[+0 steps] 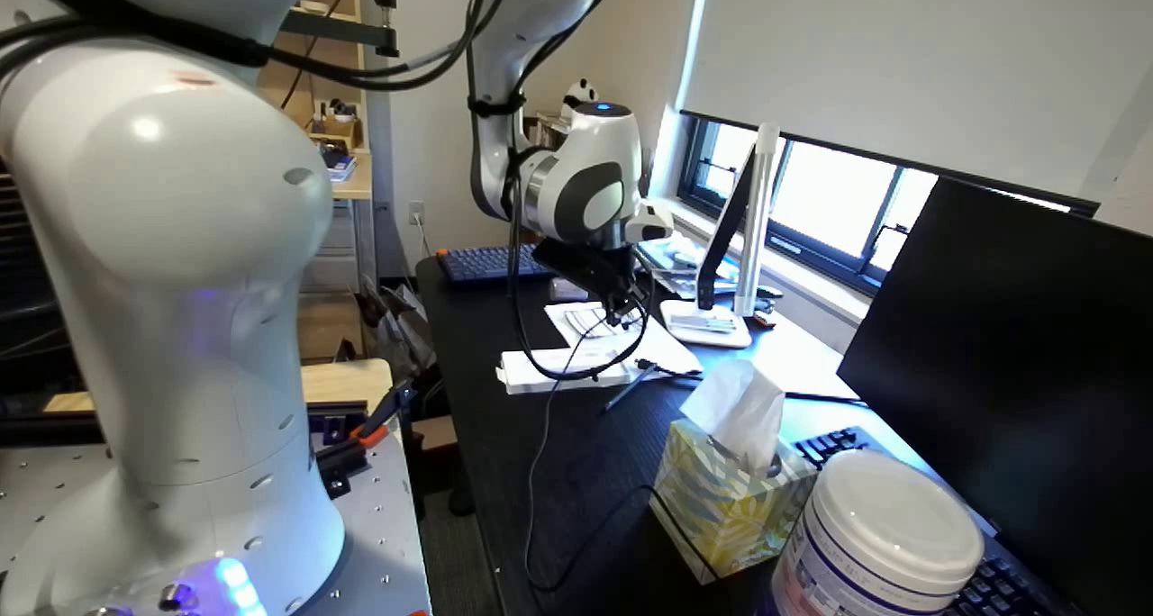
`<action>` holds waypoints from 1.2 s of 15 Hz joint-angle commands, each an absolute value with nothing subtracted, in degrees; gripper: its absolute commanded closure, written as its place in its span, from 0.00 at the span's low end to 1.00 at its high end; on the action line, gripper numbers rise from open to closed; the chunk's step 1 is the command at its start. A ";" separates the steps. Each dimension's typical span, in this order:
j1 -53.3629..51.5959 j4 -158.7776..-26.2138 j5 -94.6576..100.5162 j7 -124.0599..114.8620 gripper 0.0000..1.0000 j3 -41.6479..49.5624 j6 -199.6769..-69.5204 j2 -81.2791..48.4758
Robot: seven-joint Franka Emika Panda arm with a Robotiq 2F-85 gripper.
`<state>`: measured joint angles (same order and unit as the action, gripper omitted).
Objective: Move the black cable to the left
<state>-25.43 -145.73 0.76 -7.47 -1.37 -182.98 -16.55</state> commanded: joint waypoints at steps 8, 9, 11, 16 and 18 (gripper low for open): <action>-19.32 -142.68 -3.64 -9.14 0.32 -12.22 -177.91 -13.65; -17.24 -142.58 -5.14 -9.25 0.25 -14.72 -177.29 -12.61; -14.59 -142.22 -8.65 -8.88 0.12 -17.37 -176.23 -10.34; -8.04 -142.60 -19.11 -7.07 0.00 -21.02 -172.41 -2.69; -7.05 -144.31 -20.51 -8.43 0.00 -18.84 -171.82 0.78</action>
